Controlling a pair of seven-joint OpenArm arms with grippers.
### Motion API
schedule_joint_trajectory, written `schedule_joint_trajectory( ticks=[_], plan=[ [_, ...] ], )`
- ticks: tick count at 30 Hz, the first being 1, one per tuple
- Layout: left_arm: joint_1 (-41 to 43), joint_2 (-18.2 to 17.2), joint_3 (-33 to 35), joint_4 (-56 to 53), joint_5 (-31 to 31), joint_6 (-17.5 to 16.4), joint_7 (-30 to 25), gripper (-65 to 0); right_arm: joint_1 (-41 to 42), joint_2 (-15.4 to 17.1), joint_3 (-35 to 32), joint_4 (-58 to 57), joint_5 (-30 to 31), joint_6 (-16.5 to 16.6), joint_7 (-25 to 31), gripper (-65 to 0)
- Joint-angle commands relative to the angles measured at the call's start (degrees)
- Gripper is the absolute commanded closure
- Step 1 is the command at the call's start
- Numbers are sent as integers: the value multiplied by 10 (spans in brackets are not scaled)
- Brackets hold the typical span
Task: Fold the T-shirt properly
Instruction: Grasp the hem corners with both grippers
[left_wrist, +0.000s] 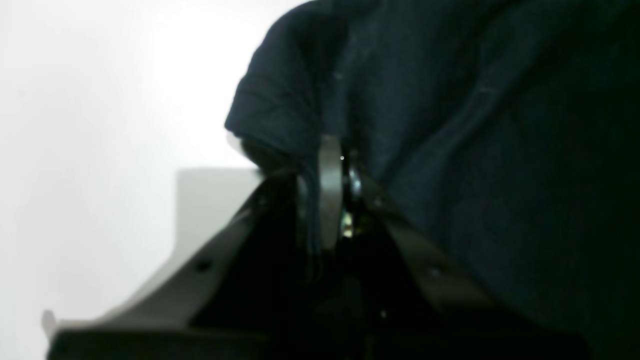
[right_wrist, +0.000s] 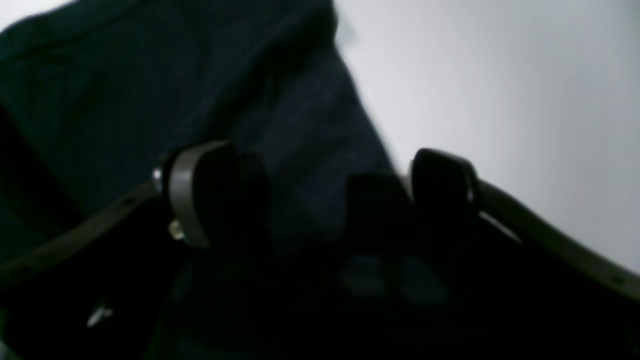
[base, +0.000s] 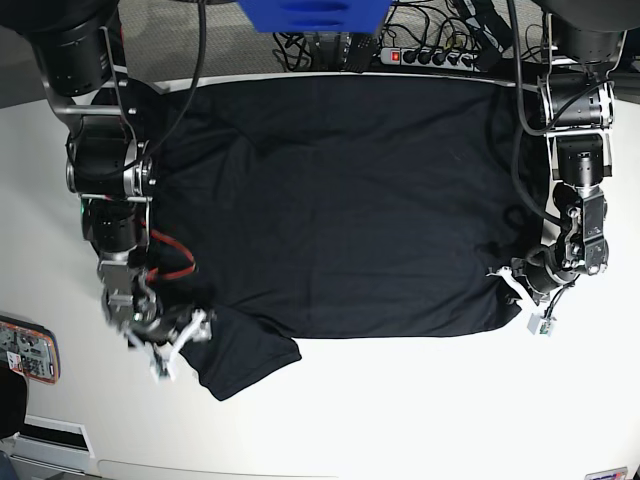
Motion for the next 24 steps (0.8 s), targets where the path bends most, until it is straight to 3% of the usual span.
schedule_joint_trajectory(
  ticks=[1, 6, 8, 10, 14, 19, 24],
  plan=[
    [-14, -9, -2, 9, -4, -1, -6, 0, 17, 4, 1, -16, -5, 0, -6, -511],
    [-14, -9, -2, 9, -4, -1, -6, 0, 17, 4, -1, -60, -5, 0, 43, -509],
    [-14, -9, -2, 9, -4, -1, -6, 0, 17, 4, -2, -60, -6, 0, 44, -476],
    [-14, -9, -2, 9, -4, -1, -6, 0, 14, 0, -2, -60, -6, 1, 44, -367],
    [-9, -9, -2, 9, -4, -1, -6, 0, 14, -11, -2, -59, -6, 0, 47, 0],
    [-2, -9, -2, 16, -4, -1, -6, 0, 8, -12, -3, 30, -6, 0, 25, 0],
    [31, -20, -2, 83, -4, -1, -6, 0, -76, -12, -1, 163, -6, 0, -17, 0]
  ],
)
